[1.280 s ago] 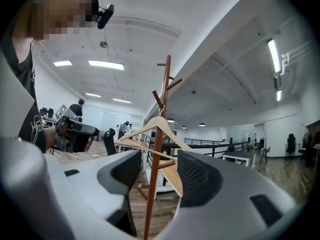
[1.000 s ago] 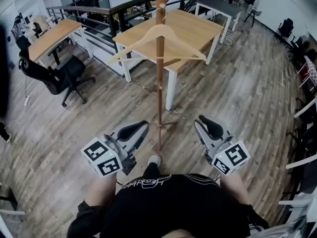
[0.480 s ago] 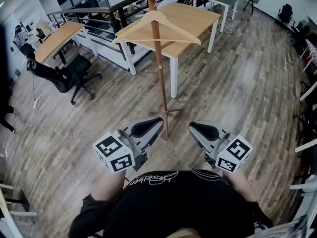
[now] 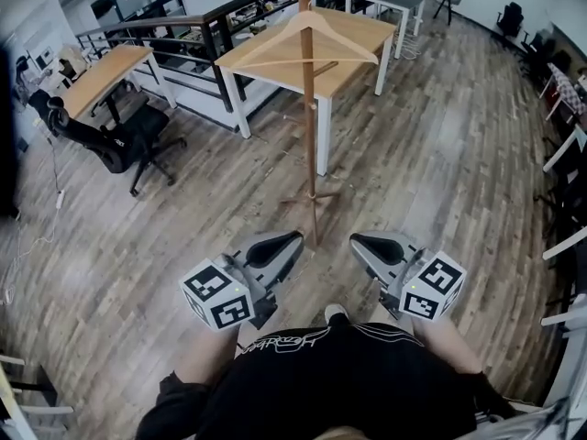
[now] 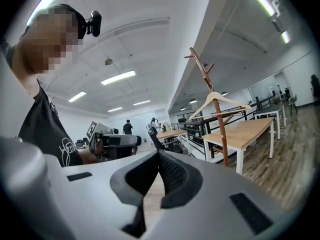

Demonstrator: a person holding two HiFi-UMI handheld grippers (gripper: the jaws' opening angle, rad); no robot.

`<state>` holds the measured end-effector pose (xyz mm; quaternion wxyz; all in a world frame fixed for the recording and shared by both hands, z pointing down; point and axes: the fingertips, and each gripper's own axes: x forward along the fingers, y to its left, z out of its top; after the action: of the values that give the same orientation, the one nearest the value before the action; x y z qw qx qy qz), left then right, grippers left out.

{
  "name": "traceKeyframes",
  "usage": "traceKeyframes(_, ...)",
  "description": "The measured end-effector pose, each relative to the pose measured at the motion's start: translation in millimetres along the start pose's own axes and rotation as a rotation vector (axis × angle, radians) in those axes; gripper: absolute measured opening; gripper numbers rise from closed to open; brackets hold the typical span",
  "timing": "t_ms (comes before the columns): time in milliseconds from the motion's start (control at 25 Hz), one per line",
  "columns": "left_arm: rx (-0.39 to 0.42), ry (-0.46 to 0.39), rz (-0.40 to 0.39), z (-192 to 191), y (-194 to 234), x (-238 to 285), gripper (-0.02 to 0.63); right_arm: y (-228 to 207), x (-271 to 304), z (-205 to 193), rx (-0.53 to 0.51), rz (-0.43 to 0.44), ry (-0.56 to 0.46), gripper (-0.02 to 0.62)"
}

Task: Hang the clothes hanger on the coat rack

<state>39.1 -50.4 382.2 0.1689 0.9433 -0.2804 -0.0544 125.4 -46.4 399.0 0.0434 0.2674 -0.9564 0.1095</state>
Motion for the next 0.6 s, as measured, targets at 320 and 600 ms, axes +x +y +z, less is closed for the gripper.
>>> traceKeyframes(320, 0.03, -0.021, -0.036, 1, -33, -57, 0.017, 71, 2, 3, -0.036, -0.003, -0.019, 0.04)
traceKeyframes(600, 0.064, -0.059, -0.027, 15, -46, -91, 0.017, 104, 5, 18, -0.08, 0.014, -0.04, 0.04)
